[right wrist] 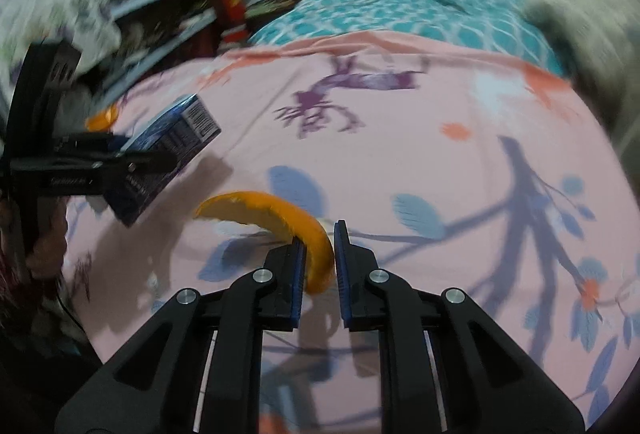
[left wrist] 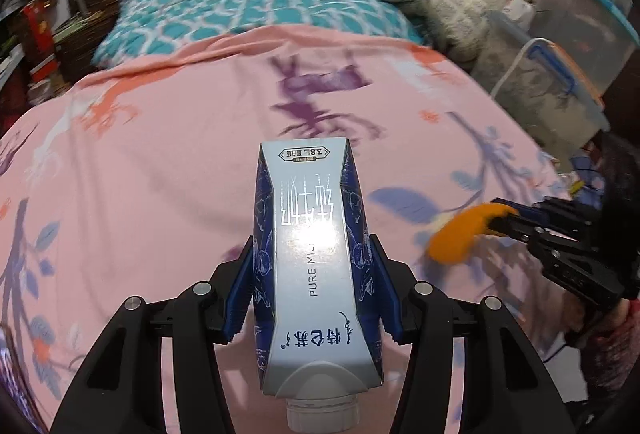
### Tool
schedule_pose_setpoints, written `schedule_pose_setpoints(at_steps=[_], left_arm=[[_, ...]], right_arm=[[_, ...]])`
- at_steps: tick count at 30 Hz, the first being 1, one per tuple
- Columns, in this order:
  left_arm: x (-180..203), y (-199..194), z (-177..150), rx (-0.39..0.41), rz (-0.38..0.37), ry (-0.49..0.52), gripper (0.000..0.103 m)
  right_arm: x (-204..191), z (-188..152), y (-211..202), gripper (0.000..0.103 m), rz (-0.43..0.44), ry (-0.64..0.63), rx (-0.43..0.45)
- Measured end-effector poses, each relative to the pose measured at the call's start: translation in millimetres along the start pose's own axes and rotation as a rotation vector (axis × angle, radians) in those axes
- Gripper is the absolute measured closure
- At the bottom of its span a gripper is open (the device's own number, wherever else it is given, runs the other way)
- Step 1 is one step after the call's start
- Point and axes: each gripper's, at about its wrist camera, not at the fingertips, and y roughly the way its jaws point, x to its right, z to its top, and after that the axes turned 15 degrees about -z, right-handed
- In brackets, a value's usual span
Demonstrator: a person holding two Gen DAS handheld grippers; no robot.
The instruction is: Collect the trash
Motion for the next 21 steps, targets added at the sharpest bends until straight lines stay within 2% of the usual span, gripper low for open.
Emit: schedule_pose_setpoints(at_steps=[4,8,12,15,18,19,20,21], left_arm=[[41.0,21.8,24.9,-0.03,-0.061,0.074,0.053],[97.7,57.5,52.3,-0.074,-0.123,0.179,0.053],[146.9,92.5,75.6,-0.114,-0.163,0.257,0.053],[159.6,105.1,86.8,-0.119,-0.161,0.26,0.053],[154.2,109.9,95.4,-0.126,-0.164,0.227,0.053],[149.5,110.0,98.5,-0.128,-0.163,0.209,0.053],[146.0,107.3,99.0,-0.126,-0.161,0.197,0.053],[140.8,103.3,101.9,-0.118,-0.154,0.18,0.053]], right_arm=[[50.2,-5.9,-14.3,0.087,-0.035,0.132,0.039],[106.8,-19.7,-35.4,0.088,-0.099,0.25,0.09],[157.2,-33.4,-51.1,0.088,-0.115,0.36,0.111],[178.5,-38.0,-50.2,0.084,-0.06,0.401,0.081],[187.5,-37.4,-41.5,0.084,0.029,0.43,0.053],[188.1,-36.7,-37.7,0.075,0.057,0.436,0.048],[187.3,-34.9,-34.0,0.047,0.07,0.434,0.044],[180.8,-33.1,-31.9,0.026,0.06,0.421,0.05]])
